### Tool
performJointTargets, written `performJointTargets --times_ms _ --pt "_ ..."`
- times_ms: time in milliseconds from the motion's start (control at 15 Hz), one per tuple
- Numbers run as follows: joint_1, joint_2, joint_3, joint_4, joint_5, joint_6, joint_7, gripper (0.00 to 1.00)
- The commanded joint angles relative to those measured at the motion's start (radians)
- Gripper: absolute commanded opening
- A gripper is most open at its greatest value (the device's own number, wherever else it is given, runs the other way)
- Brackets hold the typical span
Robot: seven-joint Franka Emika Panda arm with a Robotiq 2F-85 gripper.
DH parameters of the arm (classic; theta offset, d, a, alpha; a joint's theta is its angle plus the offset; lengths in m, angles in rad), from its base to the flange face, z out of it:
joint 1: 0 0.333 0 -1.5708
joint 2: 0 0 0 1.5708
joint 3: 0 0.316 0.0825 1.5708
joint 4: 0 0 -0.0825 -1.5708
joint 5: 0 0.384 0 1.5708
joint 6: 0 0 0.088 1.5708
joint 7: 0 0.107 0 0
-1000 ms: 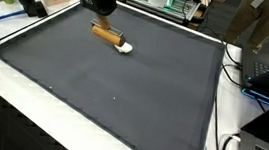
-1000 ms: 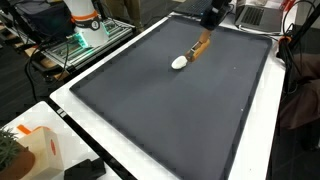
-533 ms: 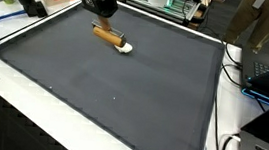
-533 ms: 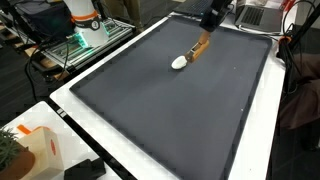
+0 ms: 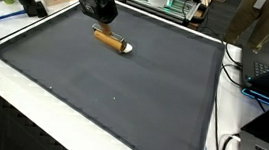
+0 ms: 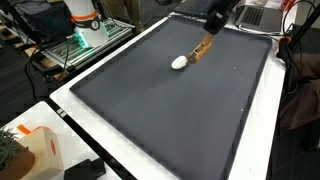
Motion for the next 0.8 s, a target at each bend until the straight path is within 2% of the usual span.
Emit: performJointTargets --times_ms 0,333,733 --pt "0.021 0.099 -0.010 0.194 0.007 -0.125 0.052 0.23" --pt "0.044 0.193 -0.016 0.353 0.002 -0.249 0.098 0.23" --pt "0.035 0.251 -0.004 0.443 0.014 -0.296 0.126 0.23"
